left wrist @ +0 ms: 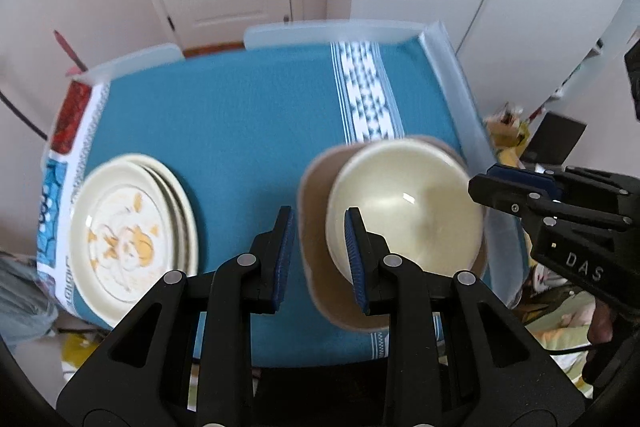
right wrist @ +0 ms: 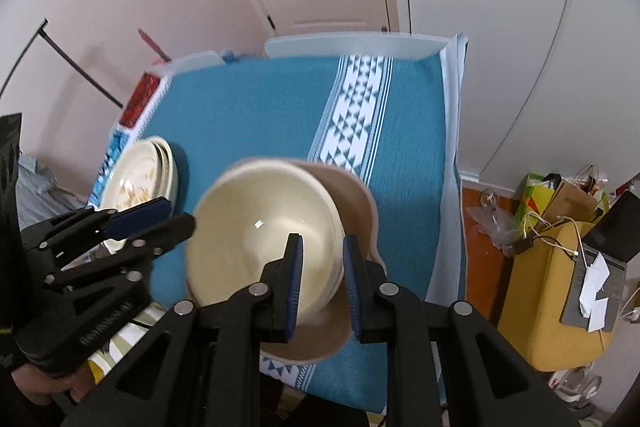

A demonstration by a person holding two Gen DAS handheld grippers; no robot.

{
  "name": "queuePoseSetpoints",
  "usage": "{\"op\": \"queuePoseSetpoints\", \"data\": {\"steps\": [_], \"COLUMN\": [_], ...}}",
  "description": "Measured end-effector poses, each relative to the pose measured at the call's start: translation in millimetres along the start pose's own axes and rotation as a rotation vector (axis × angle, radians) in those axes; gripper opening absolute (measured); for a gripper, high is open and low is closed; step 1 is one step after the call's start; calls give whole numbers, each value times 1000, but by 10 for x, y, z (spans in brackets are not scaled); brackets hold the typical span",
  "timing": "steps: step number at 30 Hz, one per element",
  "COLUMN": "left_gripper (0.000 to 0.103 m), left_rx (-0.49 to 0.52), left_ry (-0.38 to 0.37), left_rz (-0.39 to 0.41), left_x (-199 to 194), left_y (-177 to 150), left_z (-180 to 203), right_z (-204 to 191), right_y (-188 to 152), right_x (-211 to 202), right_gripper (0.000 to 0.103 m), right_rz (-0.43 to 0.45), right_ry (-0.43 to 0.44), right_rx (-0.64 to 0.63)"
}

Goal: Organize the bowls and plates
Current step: 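Set the cream bowl down inside the white bowl and open both grippers, then grasp the rim of the beige basin with both grippers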

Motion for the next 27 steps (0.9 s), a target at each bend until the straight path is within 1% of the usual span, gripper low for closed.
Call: {"op": "queuePoseSetpoints", "data": {"steps": [2, 3, 4, 5, 6, 7, 8, 9, 10, 12, 14, 16, 18, 20, 21, 23, 27], "left_gripper": [23, 26, 36, 48, 80, 100, 103, 103, 103, 103, 103, 103, 103, 103, 103, 103, 100], "left_rx": [-6, -4, 0, 6, 14, 20, 29, 47, 65, 103, 122, 137, 159, 180, 190, 206, 241], "left_ry": [-19, -27, -27, -22, -8, 0, 6, 8, 10, 18, 6, 1, -9, -18, -24, -40, -80], "left_rz": [51, 85, 101, 117, 140, 162, 197, 217, 213, 169, 130, 81, 25, -23, -45, -74, -141], "left_x": [-149, -251, -306, -355, -420, -465, -530, -565, -570, -510, -456, -377, -255, -127, -62, 45, 307], "left_y": [69, 107, 126, 141, 163, 179, 195, 202, 200, 163, 100, 26, -70, -157, -200, -263, -394], "left_z": [-62, -95, -116, -136, -173, -197, -224, -233, -240, -273, -332, -403, -462, -488, -491, -477, -419], "right_z": [-53, -85, -125, -142, -165, -176, -186, -203, -212, -203, -173, -97, -27, 41, 82, 148, 239], "right_y": [55, 83, 105, 127, 140, 148, 156, 152, 142, 100, 37, -9, -25, -50, -82, -153, -361], "right_x": [-129, -206, -307, -368, -458, -530, -575, -630, -658, -694, -683, -670, -679, -657, -609, -484, -224], "right_gripper": [19, 19, 19, 19, 30, 61, 82, 103, 103, 103, 103, 103, 103, 103, 103, 103, 103], "right_rz": [46, 75, 112, 135, 169, 198, 219, 242, 249, 237, 180, 138, 134, 116, 89, 26, -93], "right_ry": [9, 11, 3, -4, -15, -23, -24, -23, -24, -44, -61, -102, -136, -194, -228, -267, -282], "right_rx": [1, -5, -14, -20, -24, -22, -20, -22, -26, -36, -34, -10, 16, 35, 35, 37, 43]}}
Point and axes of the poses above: each gripper's, at about its wrist camera, not at the fingertips, and x roughly the way its jaws point, z to its right, y to its top, the point moved 8 cm from there along x, roughly the way its jaws point, and after that the axes turned 4 degrees about y, right-handed, at the moved point
